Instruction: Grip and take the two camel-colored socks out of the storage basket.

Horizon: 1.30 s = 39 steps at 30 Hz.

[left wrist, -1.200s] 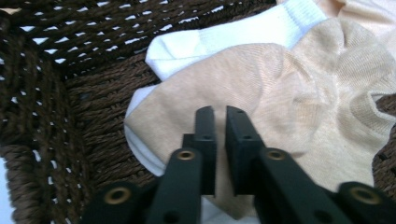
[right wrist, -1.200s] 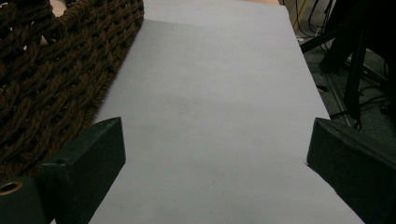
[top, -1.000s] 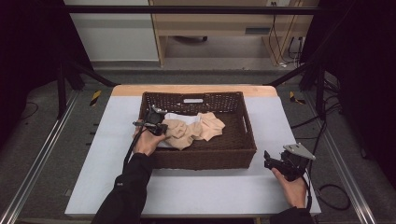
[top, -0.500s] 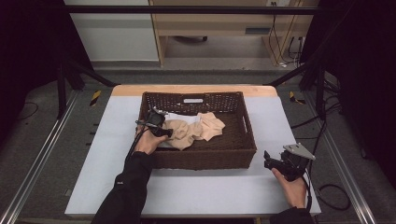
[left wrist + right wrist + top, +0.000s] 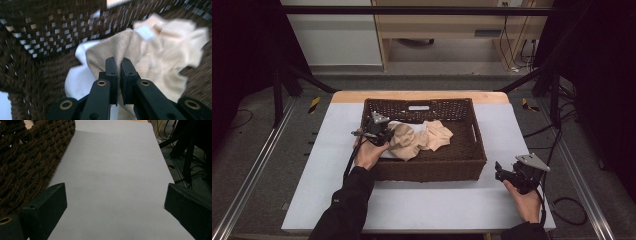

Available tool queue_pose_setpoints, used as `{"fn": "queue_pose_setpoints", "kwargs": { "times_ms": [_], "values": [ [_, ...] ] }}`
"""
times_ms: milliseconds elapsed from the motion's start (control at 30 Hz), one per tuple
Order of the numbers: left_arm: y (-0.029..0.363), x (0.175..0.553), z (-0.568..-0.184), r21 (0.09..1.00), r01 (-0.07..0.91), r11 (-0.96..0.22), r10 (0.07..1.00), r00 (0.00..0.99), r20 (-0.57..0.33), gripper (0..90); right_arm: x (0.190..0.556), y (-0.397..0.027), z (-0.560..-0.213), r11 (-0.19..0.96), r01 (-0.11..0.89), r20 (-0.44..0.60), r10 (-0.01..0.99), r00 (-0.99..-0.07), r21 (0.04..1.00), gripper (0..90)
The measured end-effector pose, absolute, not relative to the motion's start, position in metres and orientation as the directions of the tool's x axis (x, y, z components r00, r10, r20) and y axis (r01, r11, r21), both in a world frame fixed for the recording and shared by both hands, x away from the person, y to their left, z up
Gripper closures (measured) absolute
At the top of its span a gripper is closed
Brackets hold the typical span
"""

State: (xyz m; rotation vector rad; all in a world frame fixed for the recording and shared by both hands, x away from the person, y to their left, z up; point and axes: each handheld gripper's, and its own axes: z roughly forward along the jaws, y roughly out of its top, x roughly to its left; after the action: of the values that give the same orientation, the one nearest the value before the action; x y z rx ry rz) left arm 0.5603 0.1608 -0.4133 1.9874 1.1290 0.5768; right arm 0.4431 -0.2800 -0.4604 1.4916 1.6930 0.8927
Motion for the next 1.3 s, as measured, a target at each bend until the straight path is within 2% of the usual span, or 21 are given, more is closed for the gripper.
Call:
{"fn": "queue_pose_setpoints", "kwargs": {
  "times_ms": [233,667,1300],
  "values": [
    [0.168,0.559,-0.403,0.869,0.456,-0.194,0.845,0.527,-0.089,85.5,0.443,-0.279,-0.46,0.101,0.511,-0.063,0.994,-0.091,0.854,4.5],
    [0.168,0.538,-0.372,0.954,0.28,-0.104,0.826,0.559,-0.074,85.5,0.444,-0.281,-0.46,0.095,0.507,-0.06,0.995,-0.085,0.857,4.5],
    [0.178,0.472,-0.324,0.983,0.169,-0.066,0.747,0.662,-0.063,85.7,0.442,-0.281,-0.459,0.092,0.507,-0.059,0.995,-0.081,0.857,4.5]
  ]
}}
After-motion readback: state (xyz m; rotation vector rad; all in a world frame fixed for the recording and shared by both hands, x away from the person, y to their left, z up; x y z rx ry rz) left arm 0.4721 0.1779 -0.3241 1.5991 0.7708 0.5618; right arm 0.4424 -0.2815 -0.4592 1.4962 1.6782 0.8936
